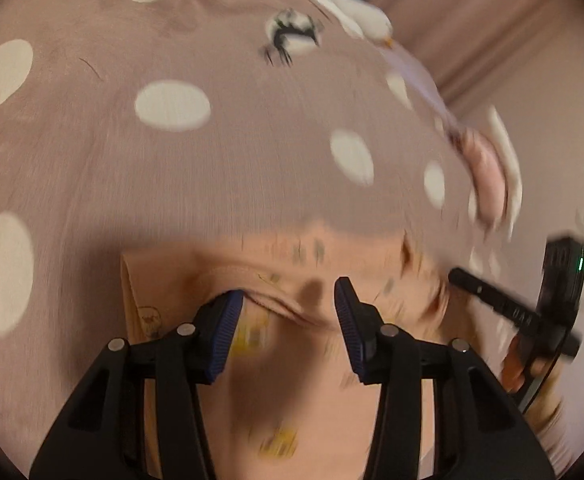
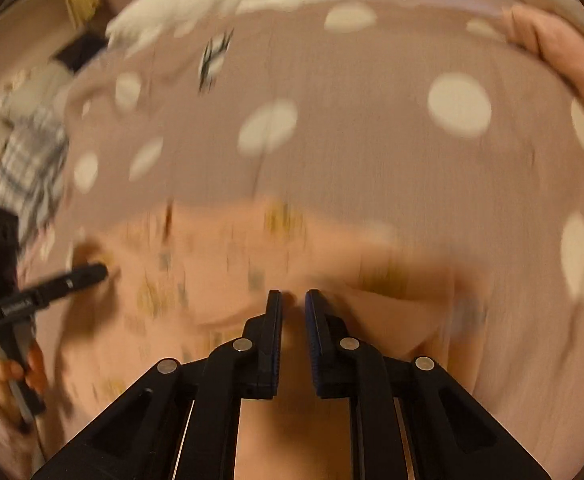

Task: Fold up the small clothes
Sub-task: 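Lay the hem over the collar and open both tools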

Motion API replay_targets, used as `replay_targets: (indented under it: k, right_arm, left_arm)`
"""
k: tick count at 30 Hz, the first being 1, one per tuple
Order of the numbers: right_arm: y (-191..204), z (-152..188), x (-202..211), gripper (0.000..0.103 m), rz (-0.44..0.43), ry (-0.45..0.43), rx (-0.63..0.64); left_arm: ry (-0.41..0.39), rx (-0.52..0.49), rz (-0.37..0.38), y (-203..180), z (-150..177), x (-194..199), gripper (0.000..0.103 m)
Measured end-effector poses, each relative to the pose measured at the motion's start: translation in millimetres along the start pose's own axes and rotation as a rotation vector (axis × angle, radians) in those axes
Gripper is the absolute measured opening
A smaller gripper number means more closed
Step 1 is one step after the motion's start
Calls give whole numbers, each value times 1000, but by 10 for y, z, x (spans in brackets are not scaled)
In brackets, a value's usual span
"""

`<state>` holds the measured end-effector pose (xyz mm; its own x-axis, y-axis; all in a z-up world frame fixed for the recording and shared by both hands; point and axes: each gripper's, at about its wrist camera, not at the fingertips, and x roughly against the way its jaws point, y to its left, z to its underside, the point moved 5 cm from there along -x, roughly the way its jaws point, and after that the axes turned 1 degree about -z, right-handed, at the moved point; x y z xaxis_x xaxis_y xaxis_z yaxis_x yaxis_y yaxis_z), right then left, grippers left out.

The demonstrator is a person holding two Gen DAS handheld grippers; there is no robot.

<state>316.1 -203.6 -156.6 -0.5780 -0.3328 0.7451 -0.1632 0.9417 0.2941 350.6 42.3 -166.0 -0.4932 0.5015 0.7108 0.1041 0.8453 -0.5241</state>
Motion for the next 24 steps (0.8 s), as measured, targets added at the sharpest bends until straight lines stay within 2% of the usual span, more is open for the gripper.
replay_targets:
  k: [2, 4, 7, 10, 12, 14, 15, 18, 20, 22, 24]
  right_arm:
    - [-39, -216, 58, 15, 3, -79, -61]
    - [-134, -288, 190, 15, -1, -135, -109]
    - [-224, -176, 403, 15, -57, -172, -149]
    - [-227, 47, 530, 15, -101, -142, -113]
    - [-163, 233, 616, 15, -144, -105, -59]
    - [-62, 476, 664, 15, -215, -51, -9]
    - [-16, 528, 638, 16, -219, -24, 13]
    - [187, 771, 382, 15, -136, 74, 133]
    - [256, 830, 114, 15, -89, 127, 169]
    - [259, 720, -98, 15, -24, 133, 190]
    - [232, 430, -276, 15, 27, 94, 174]
  left_arm:
    - [-58, 63, 9, 14, -216, 93, 46]
    - [-113, 114, 43, 25, -364, 268, 46]
    - [-167, 132, 80, 38, -471, 514, 48]
    - [-126, 80, 69, 53, -312, 630, 48]
    - [-90, 21, 51, 24, -117, 653, 48]
    - [-49, -35, 68, -22, 111, 653, 48]
    - [-21, -71, 64, -56, 233, 624, 48]
    - [53, -183, 17, -168, 475, 393, 48]
    - [106, -229, -43, -202, 554, 123, 48]
    - [103, -240, -87, -206, 485, -69, 48]
    - [88, -207, -93, -243, 281, -206, 48]
